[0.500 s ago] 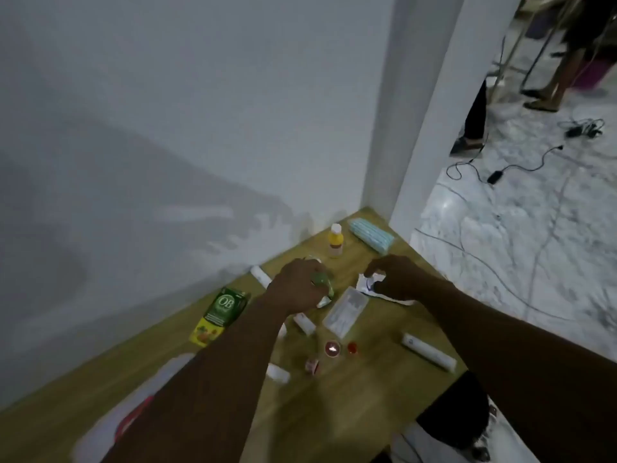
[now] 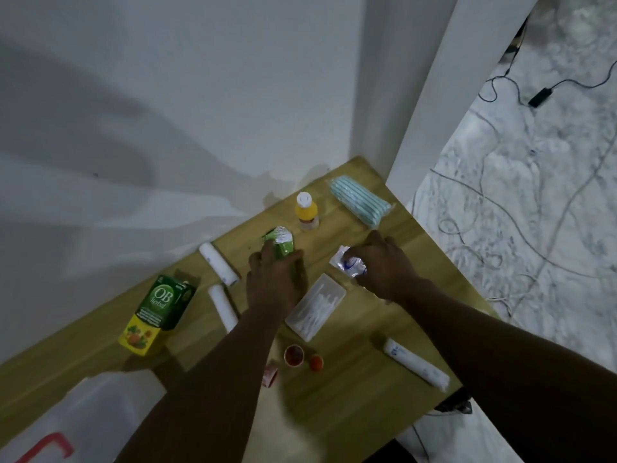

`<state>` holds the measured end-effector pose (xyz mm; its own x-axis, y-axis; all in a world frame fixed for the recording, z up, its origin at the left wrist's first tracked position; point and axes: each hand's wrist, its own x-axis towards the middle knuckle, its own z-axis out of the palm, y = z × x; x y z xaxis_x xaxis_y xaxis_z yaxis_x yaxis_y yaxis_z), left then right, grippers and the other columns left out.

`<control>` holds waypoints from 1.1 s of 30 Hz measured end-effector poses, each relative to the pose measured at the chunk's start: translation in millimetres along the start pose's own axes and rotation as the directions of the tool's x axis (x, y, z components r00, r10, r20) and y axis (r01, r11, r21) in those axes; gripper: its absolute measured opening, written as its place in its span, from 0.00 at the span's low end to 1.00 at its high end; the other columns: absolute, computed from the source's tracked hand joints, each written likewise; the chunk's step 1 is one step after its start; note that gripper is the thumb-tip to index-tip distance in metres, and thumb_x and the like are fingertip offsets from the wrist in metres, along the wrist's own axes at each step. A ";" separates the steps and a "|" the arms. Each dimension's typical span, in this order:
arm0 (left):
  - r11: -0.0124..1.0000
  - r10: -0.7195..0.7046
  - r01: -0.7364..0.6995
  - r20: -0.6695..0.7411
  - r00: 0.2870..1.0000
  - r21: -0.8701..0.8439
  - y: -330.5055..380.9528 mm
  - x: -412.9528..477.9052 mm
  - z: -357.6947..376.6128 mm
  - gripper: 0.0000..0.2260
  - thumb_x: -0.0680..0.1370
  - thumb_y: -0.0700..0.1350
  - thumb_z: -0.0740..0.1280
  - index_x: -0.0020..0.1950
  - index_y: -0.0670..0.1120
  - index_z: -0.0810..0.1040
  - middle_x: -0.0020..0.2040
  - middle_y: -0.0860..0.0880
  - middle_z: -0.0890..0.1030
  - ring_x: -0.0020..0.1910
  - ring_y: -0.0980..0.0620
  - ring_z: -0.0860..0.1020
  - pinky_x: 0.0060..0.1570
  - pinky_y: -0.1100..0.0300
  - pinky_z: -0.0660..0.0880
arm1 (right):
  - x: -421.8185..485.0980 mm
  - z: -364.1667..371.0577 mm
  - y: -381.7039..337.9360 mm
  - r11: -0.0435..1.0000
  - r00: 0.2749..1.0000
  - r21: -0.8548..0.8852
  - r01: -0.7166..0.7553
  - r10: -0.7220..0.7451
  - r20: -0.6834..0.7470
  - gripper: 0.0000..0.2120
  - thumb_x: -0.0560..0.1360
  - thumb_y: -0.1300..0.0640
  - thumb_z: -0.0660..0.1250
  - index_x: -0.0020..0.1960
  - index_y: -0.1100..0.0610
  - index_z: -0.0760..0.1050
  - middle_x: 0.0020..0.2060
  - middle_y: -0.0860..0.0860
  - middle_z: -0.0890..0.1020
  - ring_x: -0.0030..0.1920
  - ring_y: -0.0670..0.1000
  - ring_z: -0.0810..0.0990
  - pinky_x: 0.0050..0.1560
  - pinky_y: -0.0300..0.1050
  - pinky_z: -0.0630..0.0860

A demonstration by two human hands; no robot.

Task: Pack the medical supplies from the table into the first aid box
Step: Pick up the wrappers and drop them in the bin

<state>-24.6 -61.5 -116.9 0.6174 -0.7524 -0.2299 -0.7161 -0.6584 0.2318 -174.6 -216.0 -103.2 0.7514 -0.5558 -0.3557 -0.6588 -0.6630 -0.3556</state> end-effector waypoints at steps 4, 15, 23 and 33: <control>0.996 -0.020 0.019 -0.012 1.000 -0.089 -5.0 4.7 -2.7 0.16 0.74 0.47 0.67 0.61 0.57 0.80 0.71 0.44 0.71 0.65 0.35 0.69 0.59 0.45 0.71 | 1.4 -1.5 -1.2 0.946 0.995 0.308 -0.098 0.093 0.031 0.11 0.69 0.57 0.72 0.50 0.46 0.83 0.48 0.51 0.85 0.48 0.55 0.84 0.50 0.45 0.79; 0.942 -0.028 -0.011 -0.111 0.993 -0.337 -13.8 -25.6 -36.1 0.11 0.76 0.35 0.63 0.53 0.42 0.83 0.50 0.40 0.82 0.51 0.41 0.80 0.49 0.55 0.73 | -46.2 -40.1 -36.5 0.934 0.972 0.318 -0.165 0.208 -0.107 0.15 0.71 0.63 0.71 0.56 0.54 0.84 0.58 0.54 0.83 0.57 0.55 0.81 0.50 0.40 0.73; 0.850 0.260 -0.355 -0.277 0.925 -0.389 15.1 -87.0 -98.4 0.13 0.73 0.33 0.65 0.53 0.42 0.85 0.49 0.42 0.85 0.50 0.42 0.82 0.50 0.53 0.76 | -163.2 -59.7 -66.3 0.903 0.902 0.359 -0.235 0.340 -0.265 0.14 0.69 0.64 0.69 0.50 0.49 0.85 0.51 0.53 0.84 0.51 0.54 0.82 0.49 0.44 0.78; 0.632 0.602 -0.592 -0.163 0.781 -0.500 177.5 -190.4 -30.0 0.13 0.69 0.34 0.67 0.50 0.42 0.85 0.46 0.44 0.85 0.46 0.45 0.82 0.47 0.57 0.75 | -300.5 -64.7 54.1 0.783 0.754 0.483 -0.392 0.574 -0.319 0.11 0.73 0.66 0.67 0.48 0.55 0.86 0.31 0.41 0.74 0.32 0.43 0.70 0.33 0.33 0.65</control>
<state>-259.4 -35.7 -3.7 0.1042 -0.9880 0.1141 -0.6554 0.0181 0.7550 -433.6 -117.3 40.4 0.2005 -0.9597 -0.1968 -0.8287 -0.0591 -0.5565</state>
